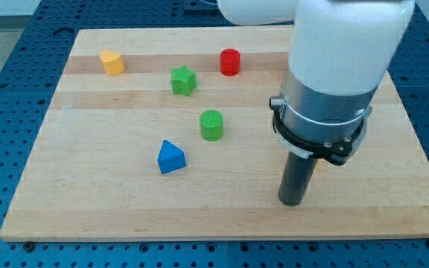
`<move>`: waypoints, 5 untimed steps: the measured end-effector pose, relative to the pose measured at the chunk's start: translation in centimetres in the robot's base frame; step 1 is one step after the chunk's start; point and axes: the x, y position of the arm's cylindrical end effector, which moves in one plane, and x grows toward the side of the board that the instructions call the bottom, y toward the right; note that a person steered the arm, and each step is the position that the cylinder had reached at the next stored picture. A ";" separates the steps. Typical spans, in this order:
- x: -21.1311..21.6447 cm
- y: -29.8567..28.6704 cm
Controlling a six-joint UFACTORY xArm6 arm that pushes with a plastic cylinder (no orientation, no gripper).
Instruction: Move the yellow hexagon up a bit
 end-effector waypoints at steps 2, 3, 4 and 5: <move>-5.9 0.8; -8.8 1.6; -9.4 1.6; -9.2 1.4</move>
